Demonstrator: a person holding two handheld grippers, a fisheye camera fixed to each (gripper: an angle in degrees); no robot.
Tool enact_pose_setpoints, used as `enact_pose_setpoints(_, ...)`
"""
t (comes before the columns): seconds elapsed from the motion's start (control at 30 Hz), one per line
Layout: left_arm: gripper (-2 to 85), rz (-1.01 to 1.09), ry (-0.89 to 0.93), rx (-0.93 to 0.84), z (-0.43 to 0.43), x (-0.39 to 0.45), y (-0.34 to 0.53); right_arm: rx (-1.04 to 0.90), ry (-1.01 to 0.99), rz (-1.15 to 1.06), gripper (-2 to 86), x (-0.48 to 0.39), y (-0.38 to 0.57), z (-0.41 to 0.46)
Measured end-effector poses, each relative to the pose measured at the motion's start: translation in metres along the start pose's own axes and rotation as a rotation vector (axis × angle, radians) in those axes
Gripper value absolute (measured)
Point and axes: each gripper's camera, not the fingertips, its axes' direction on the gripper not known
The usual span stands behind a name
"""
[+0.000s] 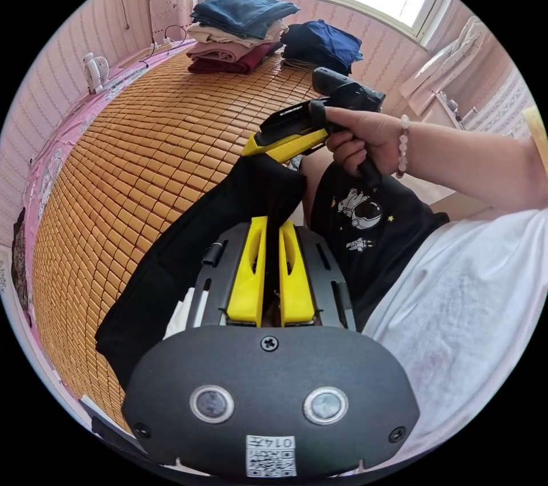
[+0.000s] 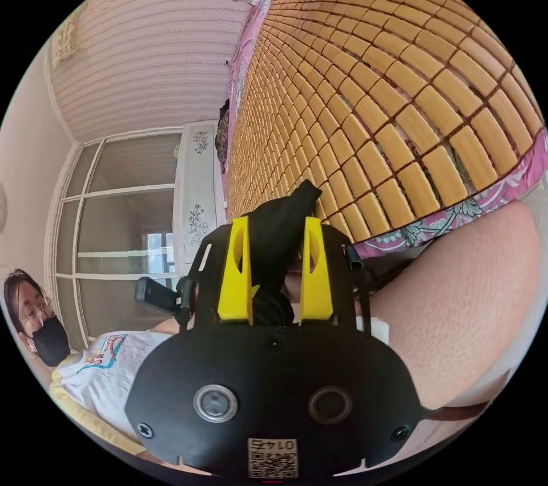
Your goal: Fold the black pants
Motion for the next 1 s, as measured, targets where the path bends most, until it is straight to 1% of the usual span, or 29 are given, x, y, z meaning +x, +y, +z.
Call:
enact_pose_setpoints(0.07,3.8,0.002,0.004,0.008,-0.004,-0.001,0.002,-0.004,-0.014,0.068,6.4,0.009,-0.001,0.001)
enact_pose_setpoints(0.17,3.9,0.007,0.017,0.056,-0.014,-0.001,0.0,0.02,-0.057,0.041,4.1,0.007,0.001,-0.015)
enact_pose_setpoints(0.33,3.9,0.011,0.066,0.234,-0.042,-0.002,-0.016,0.12,-0.161,-0.055,3.2,-0.011,0.009,-0.068)
enact_pose_setpoints(0.4,3.9,-0.032,0.112,0.315,-0.056,-0.01,-0.021,0.155,-0.151,-0.105,3.2,-0.026,0.011,-0.088)
enact_pose_setpoints(0.5,4.0,-0.084,0.124,0.368,-0.07,-0.026,-0.013,0.168,-0.124,-0.189,3.5,-0.057,0.01,-0.103)
enact_pose_setpoints(0.6,4.2,-0.181,0.1,0.373,-0.087,-0.047,0.015,0.088,-0.096,-0.278,4.3,-0.093,0.004,-0.077)
enact_pose_setpoints(0.63,4.4,-0.206,0.094,0.374,-0.091,-0.051,0.023,0.04,-0.096,-0.32,4.8,-0.108,0.001,-0.055)
enact_pose_setpoints(0.7,5.8,-0.356,0.06,0.363,-0.103,-0.071,0.06,-0.038,-0.105,-0.388,6.4,-0.129,0.0,-0.014)
enact_pose_setpoints(0.73,6.2,-0.411,0.056,0.353,-0.105,-0.078,0.071,-0.08,-0.094,-0.422,7.4,-0.14,0.001,0.018)
enact_pose_setpoints(0.77,6.4,-0.511,0.052,0.326,-0.106,-0.089,0.092,-0.138,-0.074,-0.44,8.0,-0.148,0.004,0.052)
enact_pose_setpoints(0.8,6.5,-0.606,0.039,0.292,-0.105,-0.1,0.114,-0.174,-0.065,-0.447,8.2,-0.15,0.005,0.067)
enact_pose_setpoints(0.87,6.5,-0.713,0.019,0.266,-0.103,-0.11,0.144,-0.31,-0.02,-0.513,8.3,-0.153,0.014,0.12)
enact_pose_setpoints(0.93,6.4,-0.772,0.006,0.247,-0.102,-0.117,0.162,-0.365,0.047,-0.513,8.3,-0.147,0.021,0.138)
enact_pose_setpoints(1.0,6.4,-0.818,-0.008,0.225,-0.101,-0.124,0.166,-0.365,0.112,-0.517,8.3,-0.139,0.031,0.139)
